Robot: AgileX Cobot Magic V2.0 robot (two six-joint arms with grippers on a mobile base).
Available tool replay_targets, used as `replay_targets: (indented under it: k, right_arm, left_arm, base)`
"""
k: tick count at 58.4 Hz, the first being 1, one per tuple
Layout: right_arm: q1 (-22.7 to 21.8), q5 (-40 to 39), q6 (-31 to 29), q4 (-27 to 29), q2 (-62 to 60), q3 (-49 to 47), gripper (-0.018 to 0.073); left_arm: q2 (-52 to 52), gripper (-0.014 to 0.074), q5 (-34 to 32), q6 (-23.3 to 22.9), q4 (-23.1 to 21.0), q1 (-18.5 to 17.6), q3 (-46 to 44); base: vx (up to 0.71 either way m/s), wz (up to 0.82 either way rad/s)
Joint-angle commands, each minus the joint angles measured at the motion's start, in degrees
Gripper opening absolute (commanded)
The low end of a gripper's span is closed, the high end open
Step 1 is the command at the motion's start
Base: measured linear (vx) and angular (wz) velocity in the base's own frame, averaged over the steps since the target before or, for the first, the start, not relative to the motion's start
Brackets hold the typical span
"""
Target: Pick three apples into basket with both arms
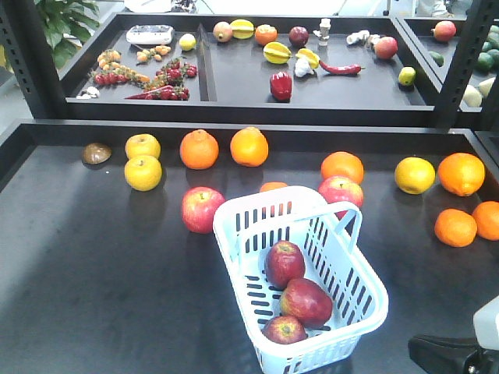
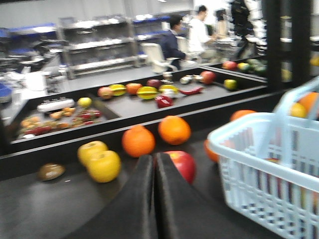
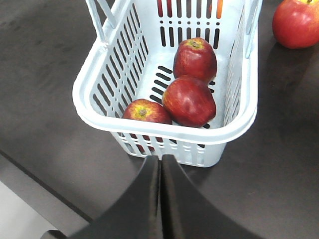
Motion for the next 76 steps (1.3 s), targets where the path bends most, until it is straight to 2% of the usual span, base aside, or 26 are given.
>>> replay_targets:
  k: [1, 5, 11, 22, 31, 34, 76]
  right_arm:
    - [0.0, -2.5, -0.5, 0.9, 0.1, -1.4, -0.0009]
    - [0.0, -2.6, -0.5, 0.9, 0.1, -1.4, -0.0009]
    - [0.0, -2.5, -0.5, 0.9, 0.1, -1.4, -0.0009]
    - [0.0, -2.5, -0.5, 0.9, 0.1, -1.4, -0.0009]
    - [0.0, -2.5, -0.5, 0.9, 0.1, -1.4, -0.0009]
    - [0.0, -2.5, -0.5, 0.9, 0.1, -1.4, -0.0009]
    - [0.0, -2.5, -0.5, 0.9, 0.1, -1.4, -0.0009]
  left_arm:
    - [-1.0, -0.0006, -2.1, -1.4, 0.0, 4.3, -1.4]
    - [-1.4, -0.0006, -0.3, -3.7, 0.0, 7.6, -1.4]
    - [-1.4, -0.0006, 0.5, -6.3, 0.1, 10.1, -1.4]
    - [-1.4, -0.0006, 0.4, -7.8, -0.3, 10.7, -1.4]
    - [-1.4, -0.0006, 0.4, -16.0, -0.3, 10.7, -1.4]
    - [-1.4, -0.0006, 0.4, -17.2, -0.2, 10.7, -1.4]
    - [-1.3, -0.0006, 0.8, -17.3, -0.3, 10.7, -1.5]
  base:
    - [0.0, 0.0]
    - [0.0, 0.0]
    - [0.0, 0.0]
    - [0.0, 0.0]
    - [0.0, 0.0]
    - [0.0, 0.0]
    - [0.0, 0.0]
